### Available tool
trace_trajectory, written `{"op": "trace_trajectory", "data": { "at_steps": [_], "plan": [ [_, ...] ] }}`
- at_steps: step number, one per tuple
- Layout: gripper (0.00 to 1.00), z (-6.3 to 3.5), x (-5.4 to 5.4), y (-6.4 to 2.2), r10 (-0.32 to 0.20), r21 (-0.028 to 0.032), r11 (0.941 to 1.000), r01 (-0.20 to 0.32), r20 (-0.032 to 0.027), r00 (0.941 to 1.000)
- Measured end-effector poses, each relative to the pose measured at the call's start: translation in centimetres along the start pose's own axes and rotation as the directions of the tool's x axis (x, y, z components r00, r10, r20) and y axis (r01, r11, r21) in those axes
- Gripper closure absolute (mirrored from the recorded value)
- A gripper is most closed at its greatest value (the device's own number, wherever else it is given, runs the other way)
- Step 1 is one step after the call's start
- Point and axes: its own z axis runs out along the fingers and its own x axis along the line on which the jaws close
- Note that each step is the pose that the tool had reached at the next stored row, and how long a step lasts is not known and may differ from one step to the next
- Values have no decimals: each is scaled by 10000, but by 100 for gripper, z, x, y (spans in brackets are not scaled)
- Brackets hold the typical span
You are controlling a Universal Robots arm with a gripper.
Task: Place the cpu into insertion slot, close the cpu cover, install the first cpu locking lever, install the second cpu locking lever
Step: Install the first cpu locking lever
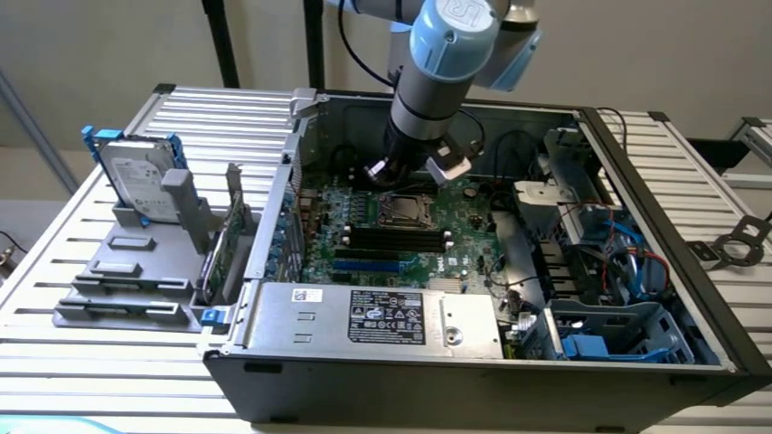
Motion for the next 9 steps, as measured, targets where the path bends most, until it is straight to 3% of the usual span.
{"op": "trace_trajectory", "data": {
  "at_steps": [9],
  "plan": [
    [89,-15,45,12,-21,-5,10000,21,19,10000]
  ]
}}
